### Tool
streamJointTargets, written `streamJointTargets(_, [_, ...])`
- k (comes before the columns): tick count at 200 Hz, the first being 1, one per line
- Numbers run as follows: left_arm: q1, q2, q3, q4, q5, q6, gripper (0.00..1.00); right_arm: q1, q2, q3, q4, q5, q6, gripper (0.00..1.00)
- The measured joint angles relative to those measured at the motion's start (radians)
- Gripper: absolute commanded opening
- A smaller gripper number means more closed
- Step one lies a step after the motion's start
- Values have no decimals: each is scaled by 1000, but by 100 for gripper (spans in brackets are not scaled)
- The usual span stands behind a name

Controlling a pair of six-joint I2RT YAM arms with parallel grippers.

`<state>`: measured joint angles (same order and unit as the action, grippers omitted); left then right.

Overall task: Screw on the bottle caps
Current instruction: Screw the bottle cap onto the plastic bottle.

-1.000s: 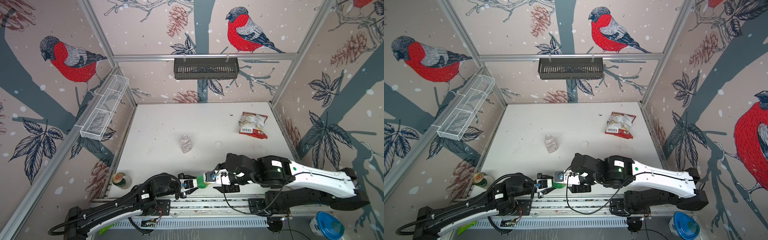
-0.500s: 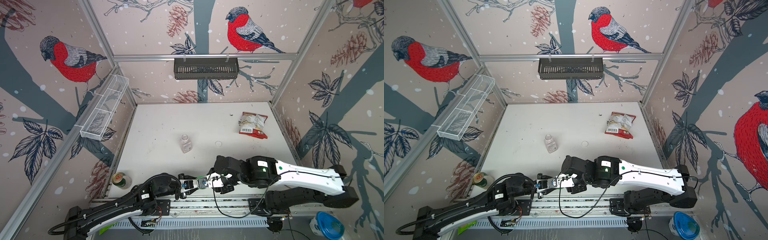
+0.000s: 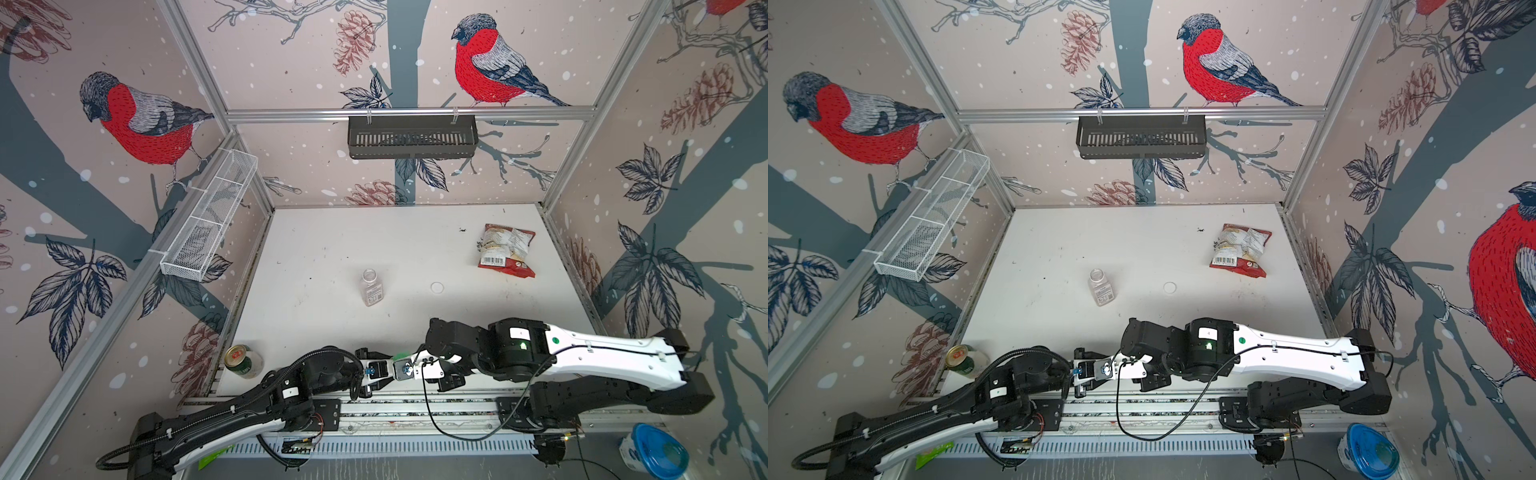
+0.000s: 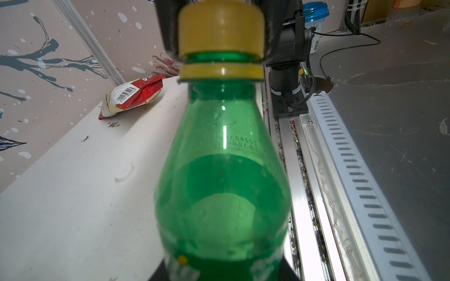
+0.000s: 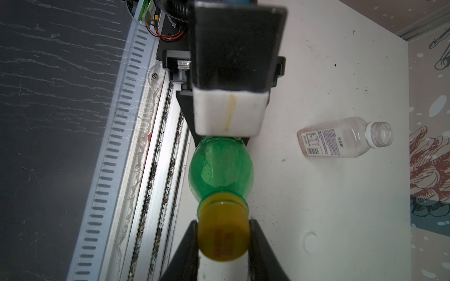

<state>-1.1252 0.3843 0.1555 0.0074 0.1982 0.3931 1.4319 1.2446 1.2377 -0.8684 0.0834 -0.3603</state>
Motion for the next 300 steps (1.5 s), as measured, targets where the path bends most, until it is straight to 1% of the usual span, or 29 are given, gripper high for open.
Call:
streamJointTargets(31, [0, -2, 0, -29, -25, 0, 8, -8, -1, -37, 40, 22, 108, 4])
streamJointTargets(54, [2, -3, -1, -40, -48, -1, 8, -36, -1, -55, 70, 0, 230, 2])
streamJointTargets(98, [2, -4, -1, -51, -69, -14, 8, -89, -32, -112, 150, -79, 462, 1])
streamJointTargets(141, [3, -1, -1, -51, -85, -37, 8, -138, -20, -103, 157, -135, 679, 0])
streamJointTargets(195, [4, 5, -1, -80, -114, -45, 8, -177, 92, 0, 53, -192, 950, 1])
streamJointTargets(228, [4, 8, -2, -100, -115, -44, 7, -208, 135, 32, 13, -257, 1113, 2])
streamJointTargets(236, [4, 8, -2, -105, -117, -44, 7, -216, 142, 33, 11, -275, 1147, 4])
streamJointTargets(249, [4, 8, -2, -110, -117, -42, 7, -222, 148, 33, 8, -294, 1193, 10])
streamJointTargets(261, [4, 8, -2, -112, -117, -40, 7, -223, 148, 33, 8, -300, 1225, 13])
streamJointTargets(273, [4, 8, -2, -112, -116, -37, 7, -224, 147, 33, 8, -304, 1250, 18])
streamJointTargets(281, [4, 7, -2, -111, -114, -34, 7, -224, 144, 35, 6, -307, 1257, 26])
streamJointTargets(292, [4, 6, -2, -100, -113, -33, 7, -224, 137, 40, -1, -306, 1257, 39])
streamJointTargets(300, [4, 5, -2, -86, -112, -32, 7, -224, 129, 46, -7, -300, 1255, 46])
